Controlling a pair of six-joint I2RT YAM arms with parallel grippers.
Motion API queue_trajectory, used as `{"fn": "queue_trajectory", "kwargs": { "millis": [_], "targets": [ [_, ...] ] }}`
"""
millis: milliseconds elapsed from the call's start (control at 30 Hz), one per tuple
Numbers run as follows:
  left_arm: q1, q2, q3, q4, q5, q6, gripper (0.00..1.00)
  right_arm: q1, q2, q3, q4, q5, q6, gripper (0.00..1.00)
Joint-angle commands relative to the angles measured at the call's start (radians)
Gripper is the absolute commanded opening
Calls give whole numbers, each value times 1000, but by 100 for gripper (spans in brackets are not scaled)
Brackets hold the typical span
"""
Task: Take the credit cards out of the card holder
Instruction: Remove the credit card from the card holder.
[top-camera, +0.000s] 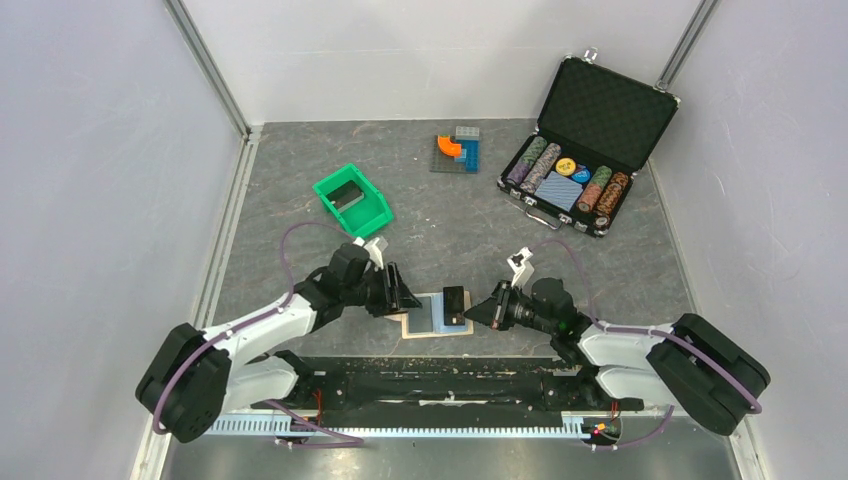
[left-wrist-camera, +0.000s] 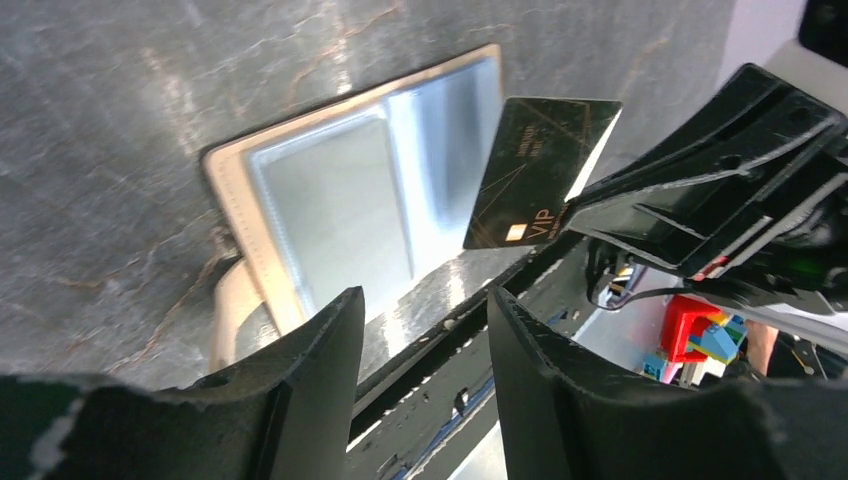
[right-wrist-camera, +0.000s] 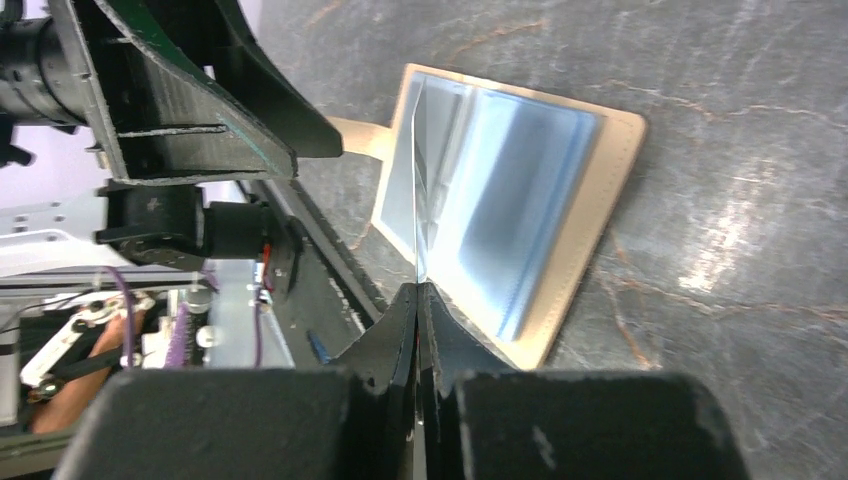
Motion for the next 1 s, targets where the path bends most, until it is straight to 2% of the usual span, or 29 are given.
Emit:
{"fn": "queue_trajectory", "kwargs": {
  "millis": [0,233,400,633,800,900,967],
  "targets": [
    [-3,-39,16,129,75,-13,56,-2,-21,-23,157,-55,77,0],
    [-3,-34,-12,277,134,-44,57,-2,-38,-34,223,-74,120,0],
    [-3,-10,-40,403,172,-97,57,0,-37,-59,356,-87,198,0],
    [-6,-22,-88,595,205,-212,59,9,-48,-82,483,22,279,0],
    [-16,-33,-98,630,191,-230,60,45,-30,-59,501,49,286,0],
    [-21,-26,-102,663,200,-250,54,61,0,-48,525,48,291,0],
    [-24,-27,-105,681,205,-266,42,67,16,-47,544,44,296,0]
  ]
}}
